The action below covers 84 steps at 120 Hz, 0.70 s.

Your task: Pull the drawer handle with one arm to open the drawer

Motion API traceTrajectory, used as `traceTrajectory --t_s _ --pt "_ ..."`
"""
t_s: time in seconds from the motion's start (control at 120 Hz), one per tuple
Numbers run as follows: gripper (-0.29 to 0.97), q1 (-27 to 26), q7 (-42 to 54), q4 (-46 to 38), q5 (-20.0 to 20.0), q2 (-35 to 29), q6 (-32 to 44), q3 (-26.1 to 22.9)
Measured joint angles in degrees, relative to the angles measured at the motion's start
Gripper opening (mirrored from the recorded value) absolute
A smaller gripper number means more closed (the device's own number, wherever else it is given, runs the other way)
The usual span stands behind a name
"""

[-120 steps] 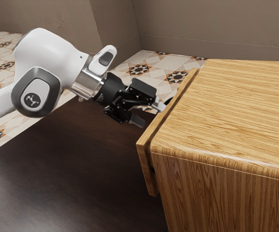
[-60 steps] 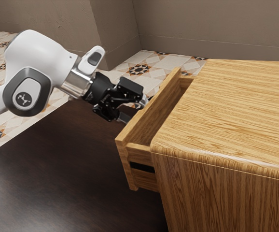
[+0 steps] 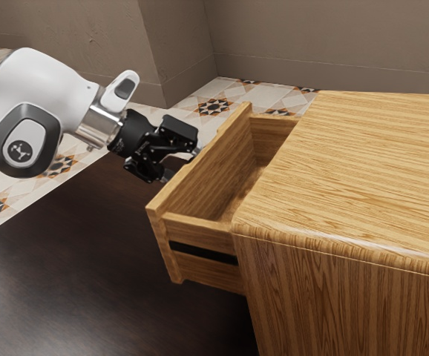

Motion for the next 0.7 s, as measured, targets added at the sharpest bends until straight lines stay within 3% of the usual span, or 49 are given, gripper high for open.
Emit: traceTrajectory --t_s 0.7 --pt "0.67 7.8 1.5 -3.1 -0.3 -3.2 -3.1 -3.8"
